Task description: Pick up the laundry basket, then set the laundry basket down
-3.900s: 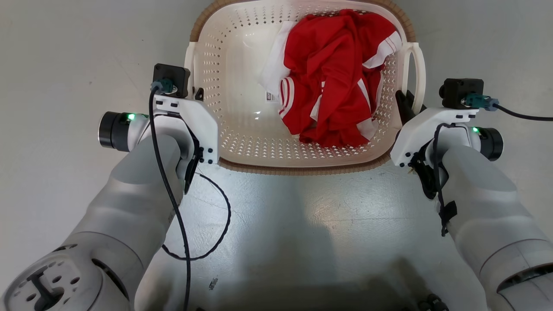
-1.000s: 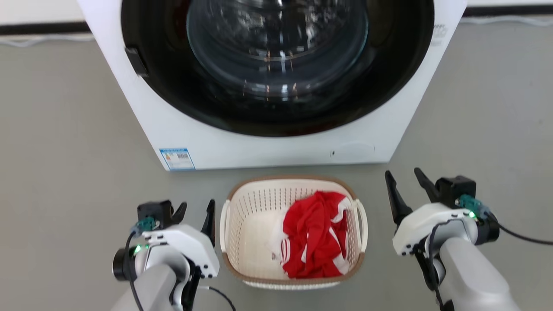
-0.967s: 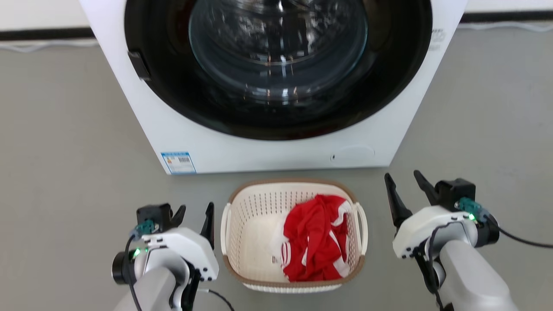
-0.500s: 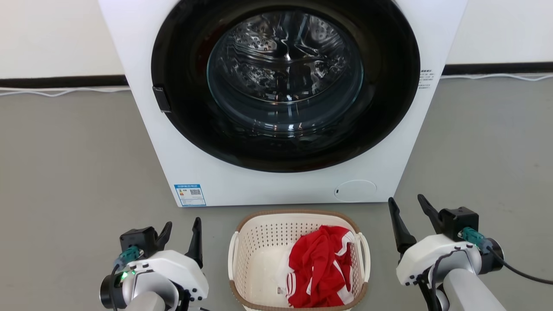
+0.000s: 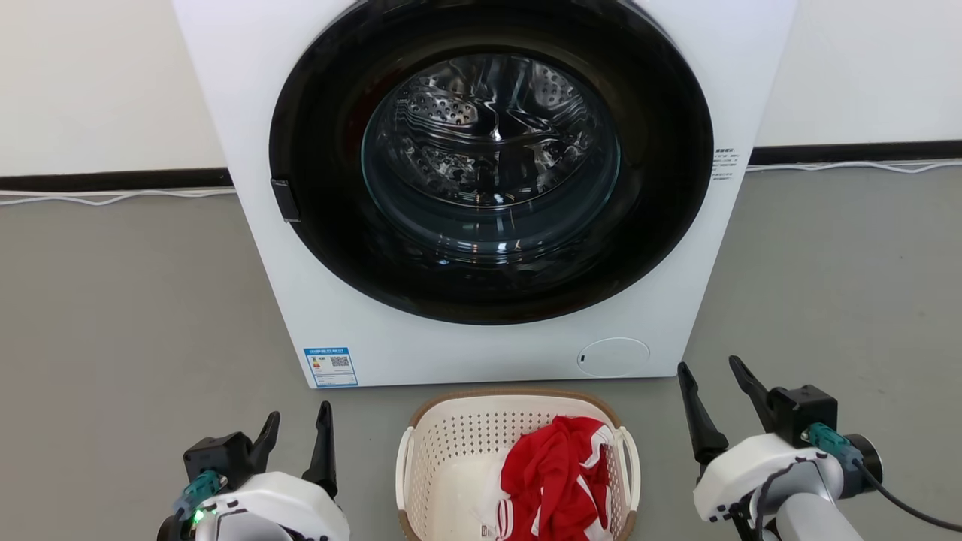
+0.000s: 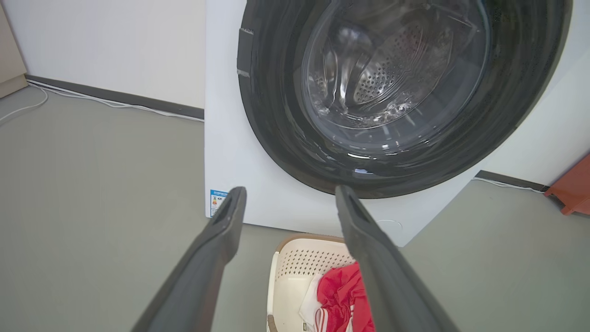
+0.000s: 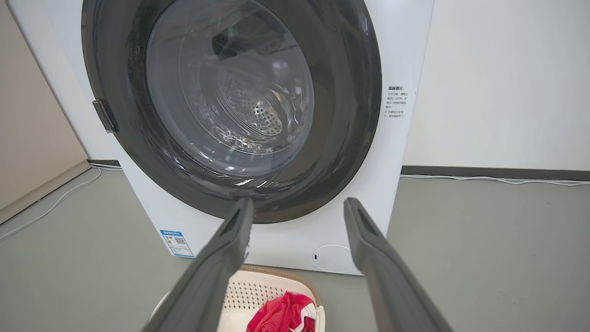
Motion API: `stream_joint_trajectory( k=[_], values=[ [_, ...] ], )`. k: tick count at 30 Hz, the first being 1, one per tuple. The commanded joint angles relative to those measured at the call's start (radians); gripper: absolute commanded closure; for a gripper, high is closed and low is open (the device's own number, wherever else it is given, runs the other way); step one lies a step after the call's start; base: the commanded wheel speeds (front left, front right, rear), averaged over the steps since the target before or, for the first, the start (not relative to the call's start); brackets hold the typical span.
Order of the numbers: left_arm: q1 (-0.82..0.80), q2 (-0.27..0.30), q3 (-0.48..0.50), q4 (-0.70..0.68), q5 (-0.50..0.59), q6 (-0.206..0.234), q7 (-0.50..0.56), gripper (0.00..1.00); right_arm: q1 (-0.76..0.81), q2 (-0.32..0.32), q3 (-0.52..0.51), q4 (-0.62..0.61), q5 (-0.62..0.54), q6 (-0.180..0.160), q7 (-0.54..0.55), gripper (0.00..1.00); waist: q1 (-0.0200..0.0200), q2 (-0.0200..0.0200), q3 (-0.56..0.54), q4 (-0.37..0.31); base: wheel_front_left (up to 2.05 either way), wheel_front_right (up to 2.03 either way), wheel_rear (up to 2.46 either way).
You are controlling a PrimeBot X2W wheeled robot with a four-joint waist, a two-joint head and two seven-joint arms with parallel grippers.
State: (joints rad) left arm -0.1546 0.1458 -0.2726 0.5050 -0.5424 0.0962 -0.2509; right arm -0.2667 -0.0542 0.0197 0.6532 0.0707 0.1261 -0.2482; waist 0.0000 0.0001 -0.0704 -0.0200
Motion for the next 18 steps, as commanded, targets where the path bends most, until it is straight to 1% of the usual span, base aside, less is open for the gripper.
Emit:
stream_joint_trajectory(
  k=[1, 3, 9, 15, 16, 18],
  values=[
    [-0.017, 0.011, 0.041, -0.035, 0.011, -0.003, -0.011, 0.00, -0.008, 0.004, 0.017, -0.033, -0.010, 0.005, -0.014, 0.00, 0.0000, -0.0001, -0.004, -0.002, 0.00, 0.00, 0.00],
    [-0.002, 0.010, 0.052, -0.055, 0.018, 0.001, -0.011, 0.00, 0.002, 0.004, 0.010, -0.045, -0.012, 0.005, -0.014, 0.00, 0.0000, -0.0001, -0.008, -0.003, 0.00, 0.00, 0.00],
    [0.042, 0.010, 0.080, -0.098, 0.049, 0.034, -0.011, 0.00, 0.039, 0.004, -0.003, -0.075, -0.012, 0.005, -0.014, 0.00, 0.0000, -0.0001, -0.020, -0.002, 0.00, 0.00, 0.00],
    [0.062, 0.009, 0.090, -0.113, 0.056, 0.043, -0.011, 0.00, 0.063, 0.004, -0.008, -0.091, -0.008, 0.005, -0.014, 0.00, 0.0000, -0.0001, -0.026, 0.001, 0.00, 0.00, 0.00],
    [0.088, -0.003, 0.055, -0.085, 0.051, 0.035, 0.000, 1.00, 0.082, 0.002, -0.028, -0.061, 0.000, 0.000, 0.000, 1.00, 0.0000, -0.0001, -0.026, 0.001, 0.00, 0.00, 0.00],
    [0.100, -0.010, 0.051, -0.062, 0.051, 0.036, 0.004, 1.00, 0.102, 0.004, -0.025, -0.040, 0.000, 0.000, 0.001, 1.00, 0.0000, -0.0001, -0.027, 0.000, 0.00, 0.00, 0.00]
  ],
)
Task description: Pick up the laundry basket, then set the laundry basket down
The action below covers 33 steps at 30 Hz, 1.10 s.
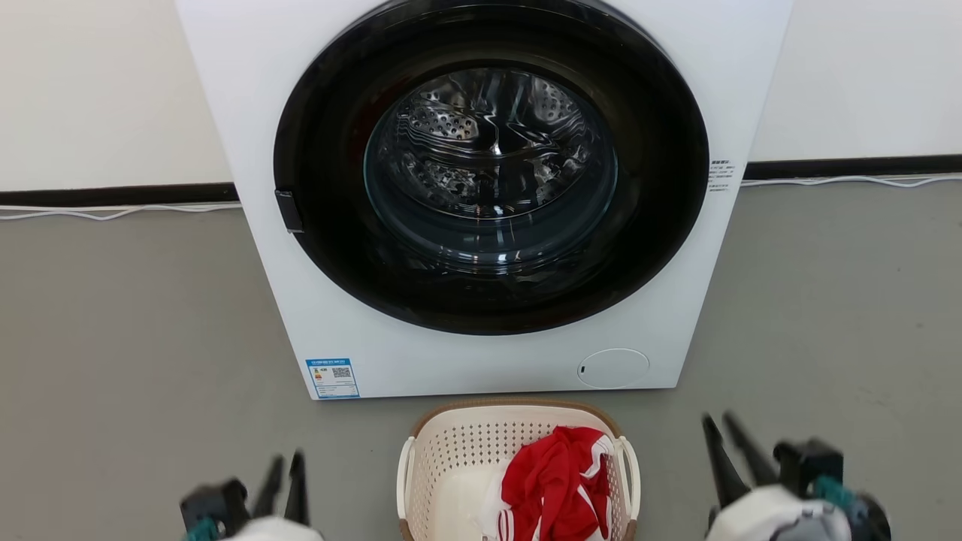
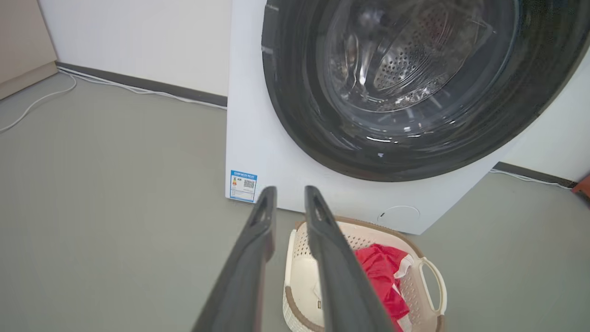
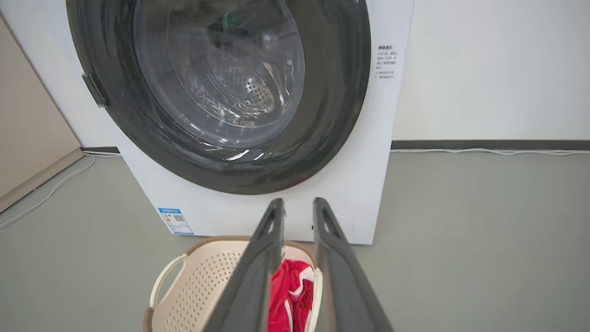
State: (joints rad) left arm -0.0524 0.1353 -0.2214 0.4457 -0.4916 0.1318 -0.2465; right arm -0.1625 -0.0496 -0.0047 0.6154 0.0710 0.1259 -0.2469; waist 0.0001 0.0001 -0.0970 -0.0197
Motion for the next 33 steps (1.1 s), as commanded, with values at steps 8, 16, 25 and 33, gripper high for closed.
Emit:
stream_joint_trajectory(
  k=[8, 16, 25, 33],
  values=[
    [0.017, -0.012, 0.015, 0.013, -0.053, -0.013, 0.019, 1.00, 0.021, 0.003, -0.013, 0.011, 0.071, 0.000, 0.025, 1.00, 0.0020, -0.0001, 0.003, 0.001, 0.00, 0.00, 0.00],
    [0.014, -0.017, 0.036, -0.002, -0.125, -0.030, 0.042, 1.00, 0.028, 0.002, -0.014, -0.020, 0.172, 0.001, 0.043, 1.00, 0.0000, -0.0001, 0.011, 0.002, 0.00, 0.00, 0.00],
    [0.009, -0.022, 0.057, -0.017, -0.197, -0.046, 0.064, 1.00, 0.032, 0.002, -0.018, -0.047, 0.271, 0.001, 0.064, 1.00, 0.0000, -0.0001, 0.017, 0.003, 0.00, 0.00, 0.00],
    [0.003, -0.028, 0.081, -0.033, -0.277, -0.065, 0.090, 1.00, 0.034, 0.002, -0.026, -0.076, 0.382, 0.001, 0.090, 1.00, 0.0000, -0.0001, 0.025, 0.005, 0.00, 0.00, 0.00]
  ],
)
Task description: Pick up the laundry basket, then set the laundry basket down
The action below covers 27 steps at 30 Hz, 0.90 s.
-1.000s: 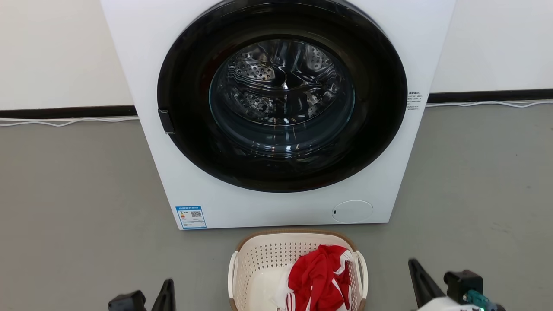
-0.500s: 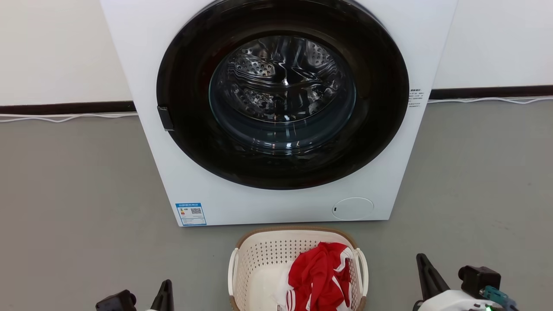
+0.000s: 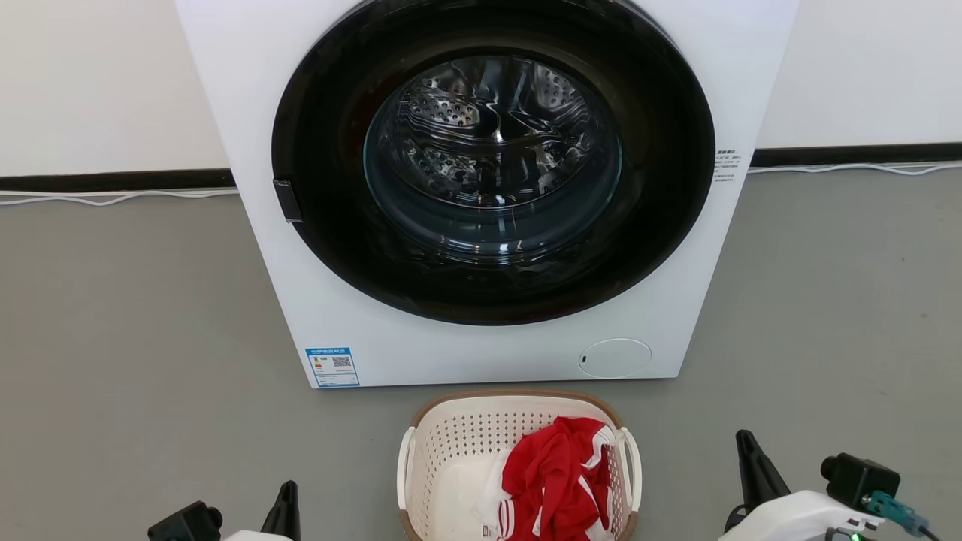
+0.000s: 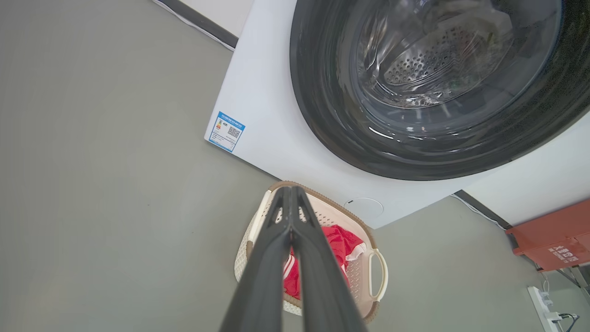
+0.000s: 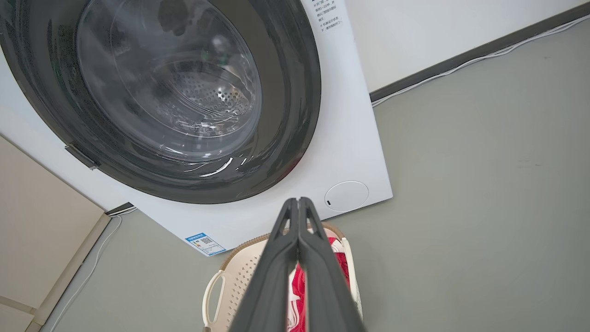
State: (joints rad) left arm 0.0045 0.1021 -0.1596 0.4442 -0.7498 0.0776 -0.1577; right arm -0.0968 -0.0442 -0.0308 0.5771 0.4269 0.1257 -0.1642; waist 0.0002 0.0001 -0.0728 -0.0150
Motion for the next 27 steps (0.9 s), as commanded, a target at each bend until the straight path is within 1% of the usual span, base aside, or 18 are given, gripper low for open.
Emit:
stream_joint_trajectory(
  k=[1, 26, 27],
  values=[
    [-0.054, 0.005, 0.022, -0.033, -0.028, -0.013, 0.004, 1.00, -0.031, -0.004, -0.001, -0.040, 0.038, 0.001, 0.010, 1.00, -0.0001, -0.0001, 0.001, 0.000, 0.00, 0.00, 0.00],
    [-0.070, -0.010, 0.090, -0.078, -0.251, -0.065, 0.076, 1.00, -0.026, -0.004, -0.023, -0.119, 0.345, 0.002, 0.082, 1.00, -0.0001, -0.0001, 0.021, 0.004, 0.00, 0.00, 0.00],
    [-0.070, -0.010, 0.090, -0.078, -0.251, -0.065, 0.076, 1.00, -0.026, -0.004, -0.023, -0.119, 0.345, 0.002, 0.082, 1.00, -0.0001, -0.0001, 0.021, 0.004, 0.00, 0.00, 0.00]
  ],
)
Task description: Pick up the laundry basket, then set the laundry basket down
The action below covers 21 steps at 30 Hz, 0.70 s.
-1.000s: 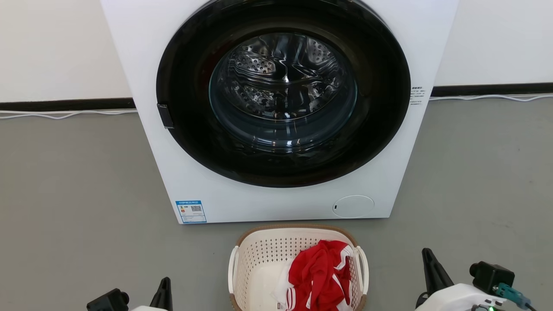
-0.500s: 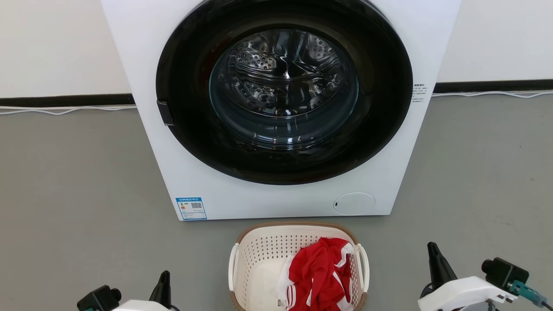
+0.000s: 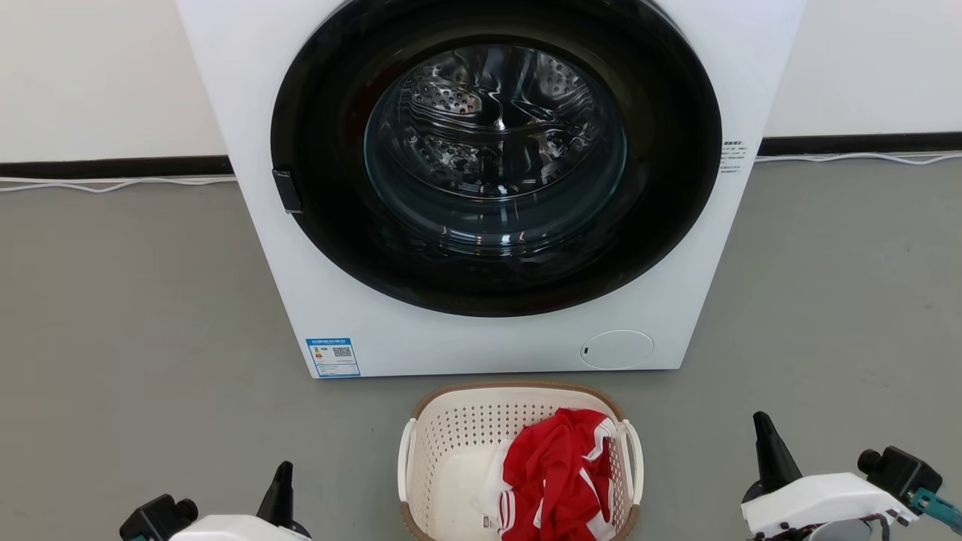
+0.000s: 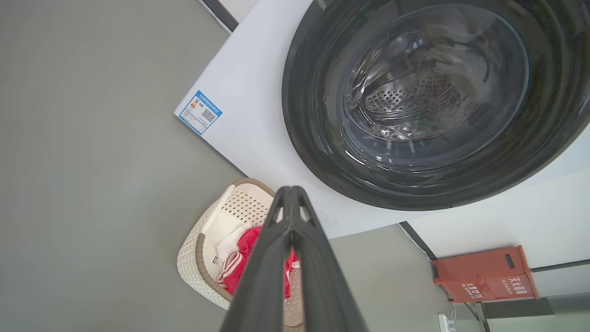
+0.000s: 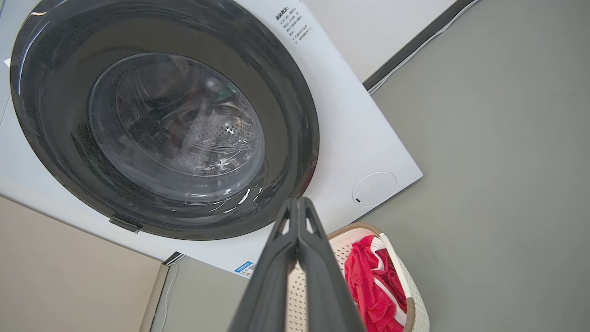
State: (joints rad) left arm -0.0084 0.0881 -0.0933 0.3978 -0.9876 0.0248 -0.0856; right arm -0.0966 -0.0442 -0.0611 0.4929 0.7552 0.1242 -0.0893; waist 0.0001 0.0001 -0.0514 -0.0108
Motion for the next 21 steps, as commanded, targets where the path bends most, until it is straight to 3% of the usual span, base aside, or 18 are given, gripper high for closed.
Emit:
stream_joint_trajectory(
  k=[1, 21],
  values=[
    [-0.058, 0.003, 0.026, -0.033, -0.022, -0.015, 0.006, 1.00, -0.026, -0.004, 0.007, -0.038, 0.029, 0.004, 0.009, 1.00, -0.0001, -0.0001, 0.001, 0.000, 0.00, 0.00, 0.00],
    [-0.070, -0.009, 0.080, -0.069, -0.201, -0.057, 0.064, 1.00, -0.022, -0.005, -0.011, -0.101, 0.275, 0.005, 0.067, 1.00, -0.0001, -0.0001, 0.017, 0.003, 0.00, 0.00, 0.00]
  ],
)
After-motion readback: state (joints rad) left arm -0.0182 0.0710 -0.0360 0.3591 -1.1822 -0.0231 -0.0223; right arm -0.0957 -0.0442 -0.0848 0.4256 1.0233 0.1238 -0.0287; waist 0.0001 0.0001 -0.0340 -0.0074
